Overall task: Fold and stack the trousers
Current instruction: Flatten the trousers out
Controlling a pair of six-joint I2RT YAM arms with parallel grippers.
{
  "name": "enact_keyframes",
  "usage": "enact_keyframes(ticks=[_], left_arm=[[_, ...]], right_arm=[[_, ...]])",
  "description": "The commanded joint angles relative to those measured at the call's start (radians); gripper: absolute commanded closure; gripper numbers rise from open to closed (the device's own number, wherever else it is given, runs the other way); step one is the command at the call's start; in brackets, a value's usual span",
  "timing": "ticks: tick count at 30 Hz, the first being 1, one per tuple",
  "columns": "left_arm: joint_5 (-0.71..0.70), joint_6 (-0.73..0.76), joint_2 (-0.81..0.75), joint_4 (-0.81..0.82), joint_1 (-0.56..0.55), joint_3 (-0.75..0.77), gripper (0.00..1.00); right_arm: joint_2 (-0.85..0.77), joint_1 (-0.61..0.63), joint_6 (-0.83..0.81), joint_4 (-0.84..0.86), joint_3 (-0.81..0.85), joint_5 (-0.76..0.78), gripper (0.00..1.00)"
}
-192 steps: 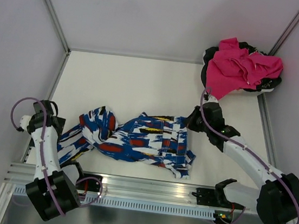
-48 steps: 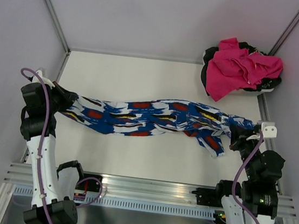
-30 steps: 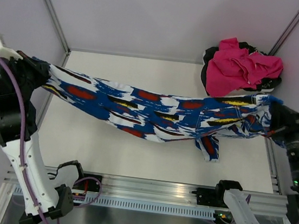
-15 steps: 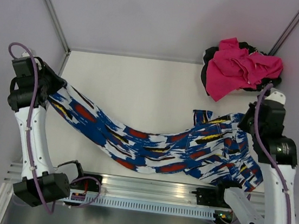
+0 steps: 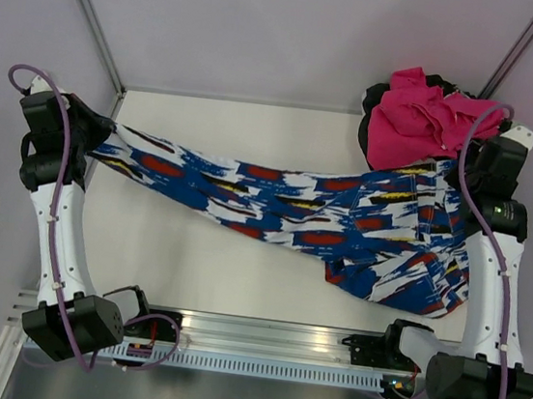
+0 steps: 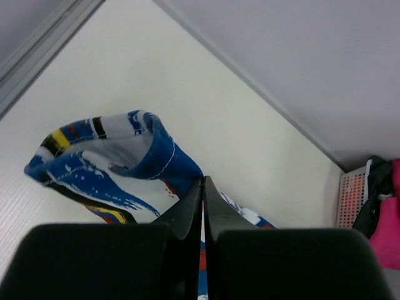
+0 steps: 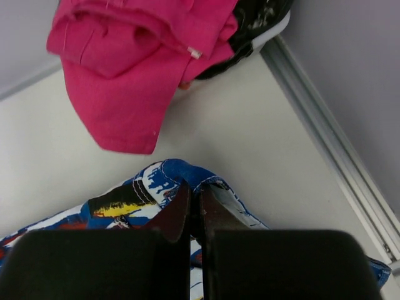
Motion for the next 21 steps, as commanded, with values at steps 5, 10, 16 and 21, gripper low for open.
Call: enact_keyframes(ticks=[5, 10, 16, 21], left_arm=[[-0.077, -0.039, 0.105, 0.198, 0.000, -0.050, 0.98], [-0.003, -0.031, 0.251, 0.151, -0.001, -0.084, 0.60], [0.070, 0.024, 0.282, 0.055, -0.052, -0.174, 0.03], [0.066, -0.034, -0.055, 0.016, -0.312, -0.331, 0.00]], right_arm=[[0.075, -0.087, -0.005, 0.271, 0.119, -0.125, 1.00], [0.144, -0.089, 0.038, 0.294, 0.209, -0.209, 1.00], [0.213, -0.089, 0.044, 0.291, 0.274, -0.265, 1.00], [0.224, -0.089, 0.009, 0.276, 0.286, -0.190, 1.00]])
